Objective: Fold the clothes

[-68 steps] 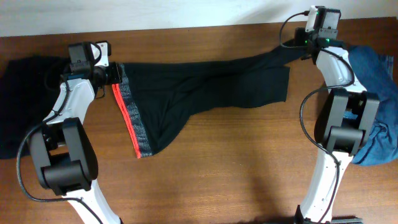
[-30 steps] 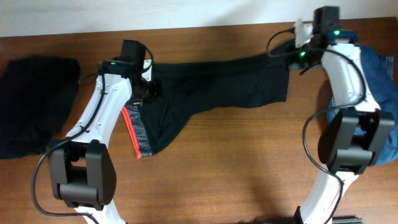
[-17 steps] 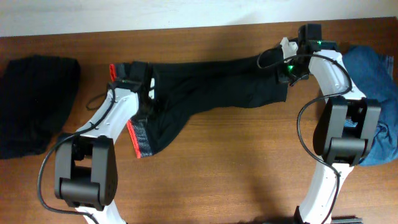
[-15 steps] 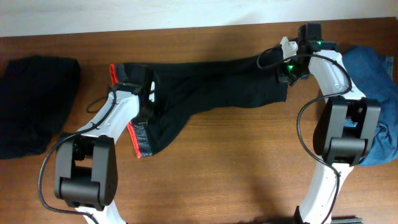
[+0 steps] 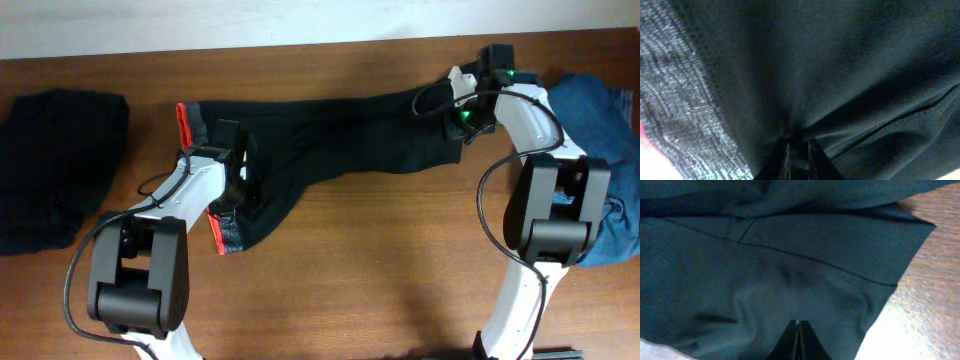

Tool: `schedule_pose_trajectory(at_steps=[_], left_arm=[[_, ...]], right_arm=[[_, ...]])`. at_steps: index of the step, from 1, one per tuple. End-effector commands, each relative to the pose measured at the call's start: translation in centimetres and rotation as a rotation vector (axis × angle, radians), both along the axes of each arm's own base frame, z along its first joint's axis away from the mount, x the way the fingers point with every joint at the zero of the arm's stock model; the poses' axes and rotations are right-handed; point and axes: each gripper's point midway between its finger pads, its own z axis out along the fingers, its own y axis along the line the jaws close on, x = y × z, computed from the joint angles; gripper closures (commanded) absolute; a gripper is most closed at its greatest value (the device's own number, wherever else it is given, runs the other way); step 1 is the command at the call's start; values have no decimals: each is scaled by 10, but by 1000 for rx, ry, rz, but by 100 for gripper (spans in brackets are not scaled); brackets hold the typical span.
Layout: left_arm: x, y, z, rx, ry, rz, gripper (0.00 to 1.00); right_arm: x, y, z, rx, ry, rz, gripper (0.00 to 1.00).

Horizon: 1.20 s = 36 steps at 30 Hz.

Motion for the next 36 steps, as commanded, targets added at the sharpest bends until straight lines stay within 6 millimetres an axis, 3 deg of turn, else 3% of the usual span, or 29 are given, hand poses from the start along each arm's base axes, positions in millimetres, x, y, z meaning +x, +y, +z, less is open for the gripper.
schedule_pose_trajectory(at_steps=[1,9,21,25,31,36], left_arm=[[-10,13,-3,63,28,16,85],[-23,33,-3,171,76,20,82],[-42,104,6,370,163,103,78],[-41,113,6,371,166,88,76],[-26,115,15,376,126,69,75],[-15,113,26,372,95,74,74]], right_arm=[[-8,3,-19,16,29,6,96],[-22,5,-39,19,63,5,96],[-86,11,-44,52,330,-9,96],[-98,13,-42,60,383,-28,96],[-104,14,-29,68,404,-68,96],[-96,14,10,61,311,-67,96]])
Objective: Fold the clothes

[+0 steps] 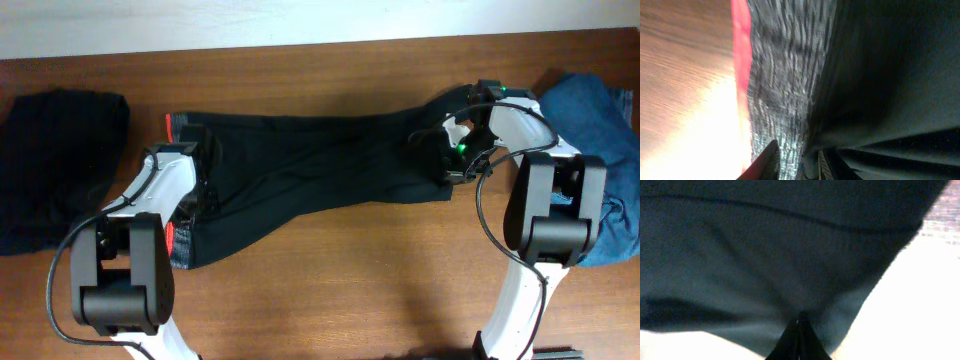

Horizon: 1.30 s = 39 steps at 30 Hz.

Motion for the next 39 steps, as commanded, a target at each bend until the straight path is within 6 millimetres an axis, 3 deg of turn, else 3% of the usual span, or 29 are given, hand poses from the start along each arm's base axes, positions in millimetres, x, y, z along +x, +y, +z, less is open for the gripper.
schedule_pose_trajectory(at_steps=[1,7,9,12,15,19,26,28,31,36,39], left_arm=[[14,3,14,20,-39,-15,74],[17,-2,18,-10,-52,-12,73],[18,-8,16,-51,-57,-11,71],[22,-17,14,-103,-72,-10,67],[23,-20,13,-119,-75,-10,65],[23,-20,13,-122,-74,-10,64],[22,-20,13,-122,-70,-10,63],[22,-20,13,-122,-71,-10,55],[21,-20,13,-122,-70,-10,51],[21,-20,13,-122,-67,-9,50],[21,-20,13,-121,-66,-9,50]], right_arm=[[12,0,50,-7,-125,-14,96],[26,-3,109,-29,-294,-71,92],[33,-3,121,-30,-339,-116,81],[41,-8,124,-49,-367,-160,68],[44,-24,111,-135,-346,-217,61],[44,-28,90,-156,-304,-218,55],[42,-28,49,-155,-241,-211,54],[42,-27,33,-154,-229,-209,51],[39,-27,16,-155,-222,-181,49],[32,-24,-1,-144,-221,-156,48],[33,-11,-6,-71,-237,-155,48]])
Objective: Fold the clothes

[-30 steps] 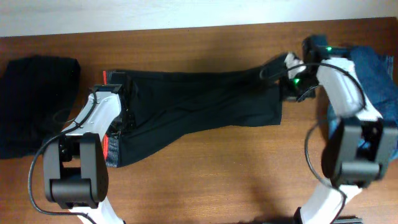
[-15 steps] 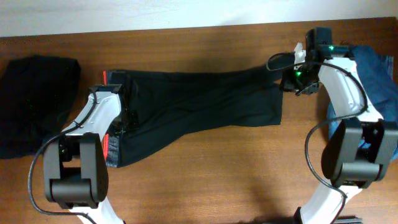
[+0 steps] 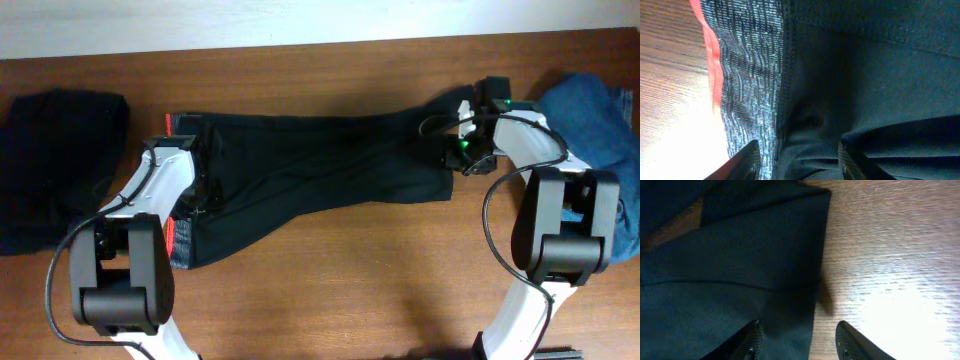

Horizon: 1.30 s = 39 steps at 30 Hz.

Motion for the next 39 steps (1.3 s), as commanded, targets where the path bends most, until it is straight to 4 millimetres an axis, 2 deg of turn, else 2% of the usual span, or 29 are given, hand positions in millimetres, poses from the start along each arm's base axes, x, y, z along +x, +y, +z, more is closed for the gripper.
schedule_pose_trajectory(at_steps=[1,5,6,7,9,10,13,17,22,27,31,34,39], left_arm=[[6,-2,8,-12,-27,-3,50],[6,-2,8,-12,-25,-3,50],[6,-2,8,-12,-25,-3,49],[6,-2,8,-12,-25,-3,50],[6,-2,8,-12,-25,-3,50],[6,-2,9,-12,-25,-3,49],[6,-2,9,-12,-25,-3,50],[5,-2,9,-12,-24,-3,49],[5,-2,9,-12,-24,-3,49],[5,-2,9,-12,-24,-3,49],[5,-2,9,-12,-24,-3,49],[5,-2,9,-12,-24,-3,49],[5,-2,8,-12,-24,-3,49]], right_arm=[[-3,13,-8,75,-4,24,48],[-3,21,-12,123,-19,31,49],[-3,23,-12,130,-21,33,54],[-3,23,-12,129,-20,32,63],[-3,23,-12,129,-18,32,93],[-4,23,-11,130,-16,32,96],[-1,22,-2,129,-20,32,96],[7,24,28,123,-40,40,96],[11,40,57,80,-44,89,96],[11,85,70,79,-44,162,96],[5,133,71,95,-42,202,96],[2,176,73,113,-69,262,96],[-8,230,77,131,-107,351,96]])
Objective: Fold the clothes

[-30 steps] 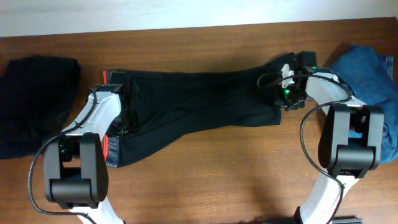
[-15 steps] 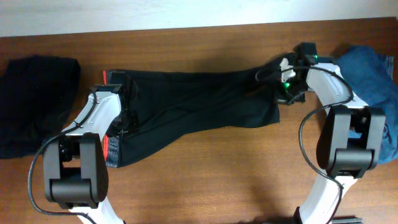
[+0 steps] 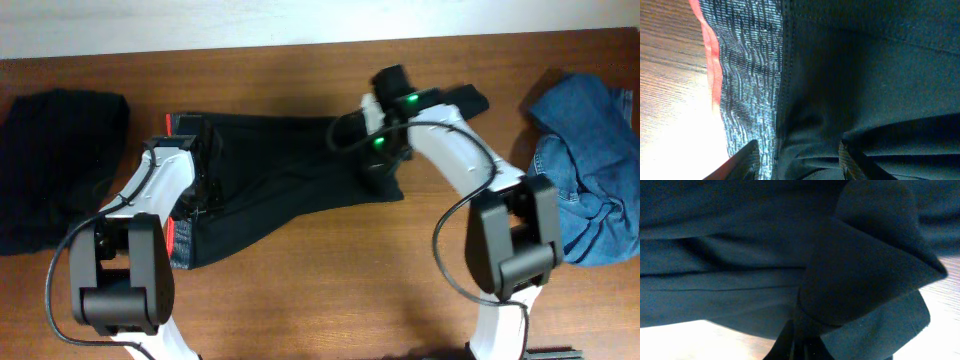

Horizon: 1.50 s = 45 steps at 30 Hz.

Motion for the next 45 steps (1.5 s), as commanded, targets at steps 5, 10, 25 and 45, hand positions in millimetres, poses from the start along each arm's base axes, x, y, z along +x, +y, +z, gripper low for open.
schedule_pose_trajectory(at_steps=[5,10,25,45], left_arm=[[6,-1,9,-10,-27,-4,49],[6,-1,9,-10,-26,-4,49],[6,-1,9,-10,-25,-4,48],[6,-1,9,-10,-25,-3,38]], right_arm=[[-1,48,24,-9,-121,59,56],[4,46,32,-19,-137,52,26],[-3,-28,21,-179,-20,-54,30],[-17,-10,-40,-37,3,-71,42]])
